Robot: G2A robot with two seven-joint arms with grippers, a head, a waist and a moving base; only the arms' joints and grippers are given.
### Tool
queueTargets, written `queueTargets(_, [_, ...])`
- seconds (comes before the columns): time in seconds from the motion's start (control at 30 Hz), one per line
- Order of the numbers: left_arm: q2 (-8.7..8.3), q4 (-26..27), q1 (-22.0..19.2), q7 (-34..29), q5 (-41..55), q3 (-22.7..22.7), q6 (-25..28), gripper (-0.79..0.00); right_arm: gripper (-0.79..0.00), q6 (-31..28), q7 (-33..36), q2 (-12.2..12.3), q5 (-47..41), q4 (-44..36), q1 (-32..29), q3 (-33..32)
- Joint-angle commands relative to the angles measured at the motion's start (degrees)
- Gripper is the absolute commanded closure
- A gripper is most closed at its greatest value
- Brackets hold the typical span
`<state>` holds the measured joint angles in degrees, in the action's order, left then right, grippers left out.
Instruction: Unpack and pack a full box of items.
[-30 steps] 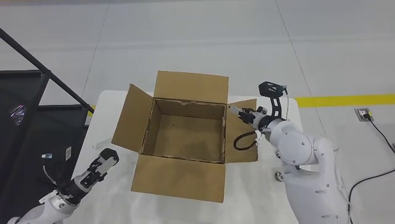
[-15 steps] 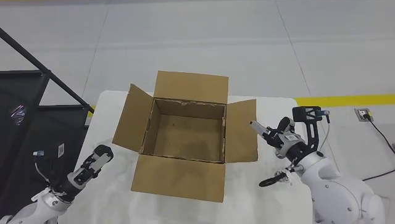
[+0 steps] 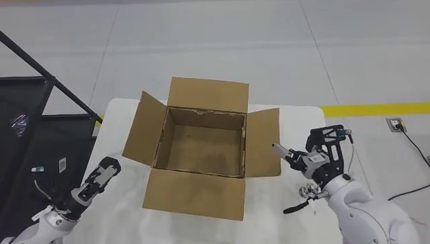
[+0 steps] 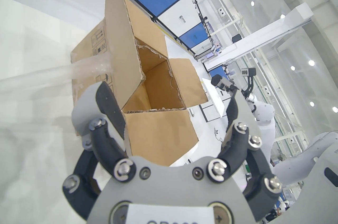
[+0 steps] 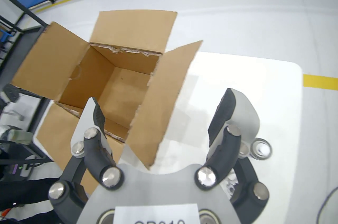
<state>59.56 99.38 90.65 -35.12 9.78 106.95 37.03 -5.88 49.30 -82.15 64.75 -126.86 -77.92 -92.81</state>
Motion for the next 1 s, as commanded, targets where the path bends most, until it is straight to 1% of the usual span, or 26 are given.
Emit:
queueTargets(0.0, [0.05, -0.63, 1.13, 0.31, 3.00, 0.64, 1.51, -0.785, -0.785, -2.05, 0.80, 0.49, 2.71, -1.02, -3.59, -2.76])
queueTargets(0.1, [-0.05, -1.73, 1.87, -1.17, 7.13, 1.38, 2.55, -0.785, -0.785, -4.69, 2.79, 1.09, 6.23, -0.32, -8.25, -5.86])
queueTargets(0.17, [-0.13, -2.22, 1.96, -2.00, 7.91, 1.74, 2.75, -0.785, -0.785, -3.74, 4.86, 1.37, 8.09, 2.09, -9.38, -7.74])
queueTargets(0.2, [-0.13, -2.22, 1.96, -2.00, 7.91, 1.74, 2.75, -0.785, -0.785, -3.15, 5.73, 1.42, 7.66, 4.19, -9.30, -7.93])
queueTargets(0.33, [-0.13, -2.22, 1.96, -2.00, 7.91, 1.74, 2.75, -0.785, -0.785, -3.04, 10.21, 1.92, 9.69, 12.78, -6.56, -7.63])
queueTargets(0.47, [-0.13, -2.22, 1.96, -2.00, 7.91, 1.74, 2.75, -0.785, -0.785, -2.71, 9.25, 2.14, 8.77, 18.77, -4.58, -6.86])
queueTargets(0.53, [-0.13, -2.22, 1.96, -2.00, 7.91, 1.74, 2.75, -0.785, -0.785, -2.21, 9.84, 2.28, 9.48, 21.61, -3.26, -6.22])
queueTargets(0.6, [-0.13, -2.22, 1.96, -2.00, 7.91, 1.74, 2.75, -0.785, -0.785, -2.62, 10.03, 2.41, 8.29, 23.71, -1.99, -5.97])
queueTargets(0.63, [-0.13, -2.22, 1.96, -2.00, 7.91, 1.74, 2.75, -0.785, -0.767, -2.69, 10.09, 2.50, 8.38, 24.45, -1.50, -5.96])
queueTargets(0.67, [-0.13, -2.22, 1.96, -2.00, 7.91, 1.74, 2.75, -0.785, -0.696, -2.81, 10.10, 2.58, 8.32, 24.99, -1.14, -5.82])
queueTargets(0.7, [-0.13, -2.22, 1.96, -2.00, 7.91, 1.74, 2.75, -0.785, -0.600, -3.00, 10.22, 2.66, 8.27, 25.46, -0.88, -5.65])
queueTargets(0.73, [-0.13, -2.22, 1.96, -2.00, 7.91, 1.74, 2.75, -0.785, -0.425, -2.84, 10.34, 2.74, 8.52, 25.94, -0.60, -5.59])
queueTargets(0.77, [-0.13, -2.22, 1.96, -2.00, 7.91, 1.74, 2.75, -0.785, -0.366, -2.65, 10.35, 2.81, 8.72, 26.33, -0.27, -5.45])
queueTargets(0.8, [-0.13, -2.22, 1.96, -2.00, 7.91, 1.74, 2.75, -0.785, -0.289, -2.52, 10.42, 2.88, 8.85, 26.70, -0.03, -5.33])
queueTargets(0.87, [-0.13, -2.22, 1.96, -2.00, 7.91, 1.74, 2.75, -0.785, -0.068, -2.27, 10.45, 3.03, 8.92, 27.05, 0.27, -5.35])
queueTargets(0.9, [-0.13, -2.22, 1.96, -2.00, 7.91, 1.74, 2.75, -0.785, 0.000, -2.25, 10.42, 3.12, 8.75, 26.92, 0.23, -5.55])
queueTargets(0.97, [-0.13, -2.22, 1.96, -2.00, 7.91, 1.74, 2.75, -0.785, 0.000, -2.52, 10.33, 3.30, 8.21, 26.07, -0.36, -6.09])
